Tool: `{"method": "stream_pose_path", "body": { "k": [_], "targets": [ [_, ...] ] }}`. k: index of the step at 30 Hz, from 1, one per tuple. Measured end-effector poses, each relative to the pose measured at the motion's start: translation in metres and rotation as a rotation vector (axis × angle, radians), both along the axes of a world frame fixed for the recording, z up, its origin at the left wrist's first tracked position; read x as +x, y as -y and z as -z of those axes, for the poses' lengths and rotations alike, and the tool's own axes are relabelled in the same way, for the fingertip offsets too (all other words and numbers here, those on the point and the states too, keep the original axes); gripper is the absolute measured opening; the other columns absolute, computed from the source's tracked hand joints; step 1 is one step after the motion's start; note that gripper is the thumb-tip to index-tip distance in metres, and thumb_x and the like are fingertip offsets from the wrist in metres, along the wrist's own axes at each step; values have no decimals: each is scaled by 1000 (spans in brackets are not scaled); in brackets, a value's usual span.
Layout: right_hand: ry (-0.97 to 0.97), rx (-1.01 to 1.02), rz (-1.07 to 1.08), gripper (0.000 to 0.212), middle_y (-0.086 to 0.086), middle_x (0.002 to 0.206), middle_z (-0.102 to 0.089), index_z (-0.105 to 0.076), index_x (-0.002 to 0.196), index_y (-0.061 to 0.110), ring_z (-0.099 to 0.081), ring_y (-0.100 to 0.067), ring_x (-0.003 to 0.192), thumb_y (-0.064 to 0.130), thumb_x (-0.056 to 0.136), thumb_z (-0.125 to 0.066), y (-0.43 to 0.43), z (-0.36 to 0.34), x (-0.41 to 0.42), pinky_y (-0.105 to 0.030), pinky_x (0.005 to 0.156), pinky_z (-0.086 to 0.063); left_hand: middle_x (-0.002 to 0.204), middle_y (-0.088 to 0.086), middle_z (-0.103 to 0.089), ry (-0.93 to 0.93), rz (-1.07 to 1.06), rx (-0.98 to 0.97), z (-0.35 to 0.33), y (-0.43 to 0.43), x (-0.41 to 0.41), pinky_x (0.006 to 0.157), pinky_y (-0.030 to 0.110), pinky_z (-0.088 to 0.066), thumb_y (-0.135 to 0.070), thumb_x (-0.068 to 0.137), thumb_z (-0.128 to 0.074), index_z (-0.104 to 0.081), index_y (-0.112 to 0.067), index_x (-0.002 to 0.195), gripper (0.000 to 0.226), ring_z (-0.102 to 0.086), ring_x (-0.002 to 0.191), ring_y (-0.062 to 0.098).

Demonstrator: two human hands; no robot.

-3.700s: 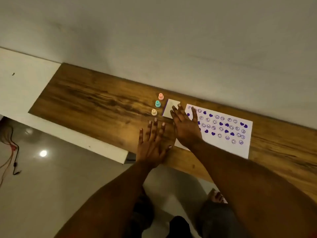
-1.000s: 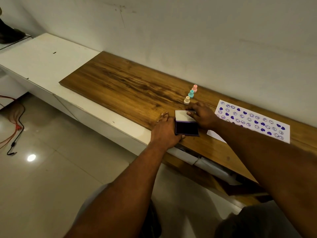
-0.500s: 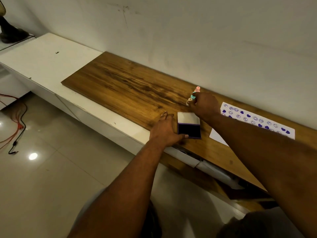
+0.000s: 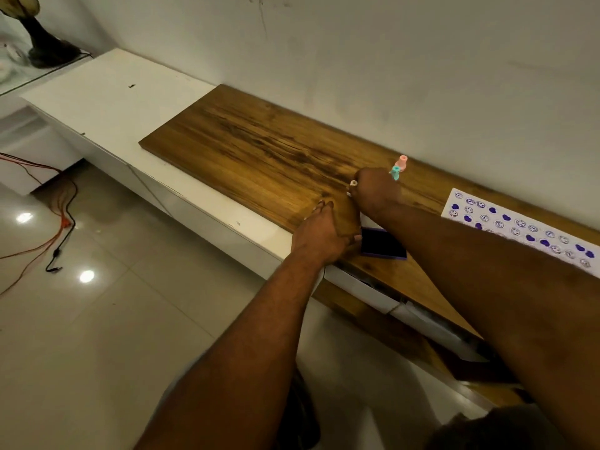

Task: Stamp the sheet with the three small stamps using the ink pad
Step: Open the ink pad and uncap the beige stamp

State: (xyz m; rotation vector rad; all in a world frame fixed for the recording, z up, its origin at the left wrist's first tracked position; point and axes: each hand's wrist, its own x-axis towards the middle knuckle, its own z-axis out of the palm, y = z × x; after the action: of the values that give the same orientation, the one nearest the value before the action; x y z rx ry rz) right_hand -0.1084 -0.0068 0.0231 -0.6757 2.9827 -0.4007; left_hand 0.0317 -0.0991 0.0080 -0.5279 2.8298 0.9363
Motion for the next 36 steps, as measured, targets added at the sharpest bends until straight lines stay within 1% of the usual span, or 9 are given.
{"method": "stream_pose_path", "body": {
  "k": [7,10,13,18,23,26,31,33,36],
  "targets": [
    [28,98,-213,29,-11,107,-71,-71,111,12,-66,-27,96,34,102,-55,-4,-6,28,-38,80,-55,158,10,-43,-10,-87,-83,-3,0,6,113,47,-42,-45,87,-78,-37,-14,155,85,-47,140,31],
    [20,113,-261,26,-9,107,-72,-72,112,14,-67,-26,97,31,102,-54,-9,-11,42,-40,84,-56,137,5,-59,-47,-113,-113,-4,-3,8,101,47,-52,-42,87,-79,-55,-19,134,57,-58,124,29],
    [45,92,-294,24,-8,105,-73,-73,108,14,-68,-25,95,29,102,-55,-17,-14,53,-43,88,-57,118,0,-64,-104,-139,-86,-4,-8,12,90,44,-57,-42,87,-79,-64,-22,117,39,-63,107,22],
    [84,-81,-312,24,-6,100,-75,-75,105,13,-66,-22,91,29,101,-59,-28,-11,60,-36,82,-51,102,-2,-64,-164,-182,-83,-2,-13,14,75,38,-56,-31,95,-69,-64,-25,107,15,-64,90,19],
    [131,-243,-279,20,0,99,-75,-76,107,17,-65,-15,89,31,97,-66,-40,-10,63,-31,78,-51,103,-4,-69,-229,-236,-51,-1,-15,10,67,28,-44,-25,99,-63,-70,-23,118,20,-55,81,10],
    [106,-237,-300,22,0,102,-75,-75,111,16,-66,-15,90,31,99,-65,-47,-13,59,-29,77,-50,101,-3,-70,-280,-219,-47,-3,-19,10,64,26,-40,-27,101,-62,-70,-22,117,20,-57,80,10],
    [70,-178,-414,23,-2,106,-73,-70,114,16,-65,-17,93,32,104,-58,-66,-16,55,-34,82,-53,109,1,-70,-327,-111,-90,1,-26,8,73,28,-44,-27,100,-63,-67,-20,116,18,-64,93,17],
    [56,-157,-430,25,-3,110,-72,-69,116,15,-65,-18,95,33,104,-57,-74,-15,54,-36,84,-54,116,2,-70,-344,-74,-88,3,-29,8,76,26,-41,-28,99,-64,-66,-19,120,22,-65,100,19],
    [45,-158,-448,25,-5,111,-72,-68,117,13,-64,-18,95,32,105,-56,-82,-12,54,-31,80,-50,132,4,-66,-335,-23,-109,5,-31,6,87,32,-47,-29,98,-67,-65,-18,126,30,-63,116,23]
  ]
}}
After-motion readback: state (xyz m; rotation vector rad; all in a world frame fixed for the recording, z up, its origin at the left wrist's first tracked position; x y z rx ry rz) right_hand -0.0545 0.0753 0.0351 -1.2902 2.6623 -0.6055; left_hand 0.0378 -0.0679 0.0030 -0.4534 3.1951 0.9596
